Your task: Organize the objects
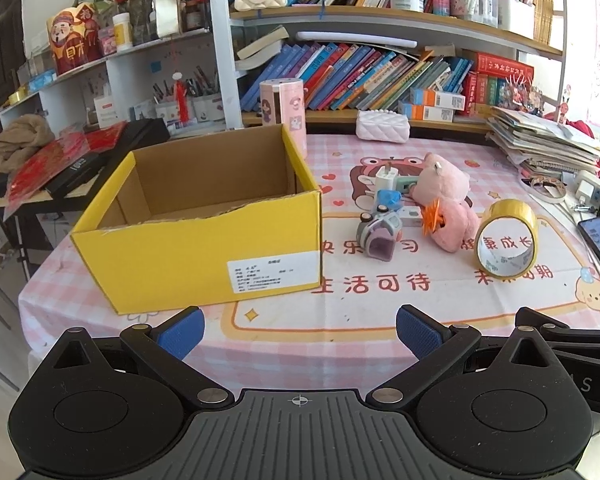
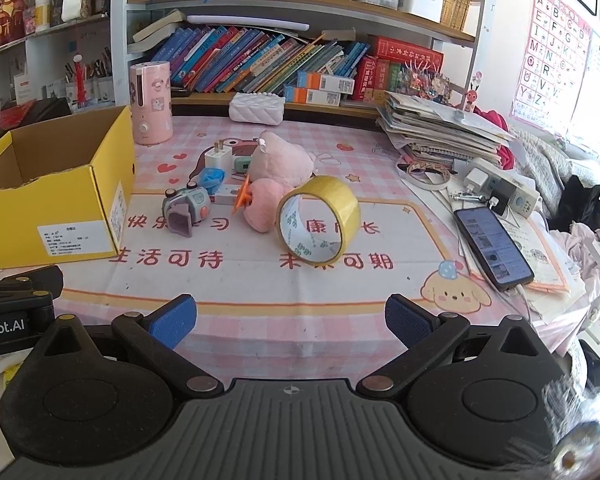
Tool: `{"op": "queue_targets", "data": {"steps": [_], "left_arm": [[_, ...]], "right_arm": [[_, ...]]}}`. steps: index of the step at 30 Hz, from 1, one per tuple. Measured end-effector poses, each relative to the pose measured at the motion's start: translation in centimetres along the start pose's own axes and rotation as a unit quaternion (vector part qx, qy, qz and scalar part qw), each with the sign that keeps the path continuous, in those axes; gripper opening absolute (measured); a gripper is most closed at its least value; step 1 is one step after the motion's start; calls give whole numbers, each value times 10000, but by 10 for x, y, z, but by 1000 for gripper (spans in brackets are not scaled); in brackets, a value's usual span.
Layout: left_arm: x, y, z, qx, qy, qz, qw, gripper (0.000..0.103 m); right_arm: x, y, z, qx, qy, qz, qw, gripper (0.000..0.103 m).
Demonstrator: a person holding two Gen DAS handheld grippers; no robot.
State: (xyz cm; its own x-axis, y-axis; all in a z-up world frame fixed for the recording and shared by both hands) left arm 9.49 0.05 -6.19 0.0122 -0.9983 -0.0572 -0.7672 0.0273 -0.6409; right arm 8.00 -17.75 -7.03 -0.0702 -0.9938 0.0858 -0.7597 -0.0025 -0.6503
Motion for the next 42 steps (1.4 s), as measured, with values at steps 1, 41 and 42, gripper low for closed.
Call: {"op": "queue_targets", "data": {"steps": [1,41,42], "left_arm": [[2,-2,2,-9,2,-9,10000,103],[110,-66,97,-600,149,-18,9981,82],[115,-68,99,-597,182,19,9980,81]], "right_arm": [[2,-3,3,-5,-9,-14,10000,102],[85,-115,151,-250,-589,-598,9962,11],[92,-118,149,-192,-581,-497,9969,8]]}}
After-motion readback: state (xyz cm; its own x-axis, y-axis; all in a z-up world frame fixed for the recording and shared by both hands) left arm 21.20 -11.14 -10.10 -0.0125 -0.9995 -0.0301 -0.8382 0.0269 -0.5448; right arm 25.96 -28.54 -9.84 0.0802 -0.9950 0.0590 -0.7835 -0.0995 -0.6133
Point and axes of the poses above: each gripper's, at about its wrist camera, not at the fingertips, and z roughly the way its jaws point, x to its right, y to its underside, the point moved 9 cm from there along z, roughly the way its jaws point, and after that the axes turned 11 degrees about -x, right-handed, at the moved point
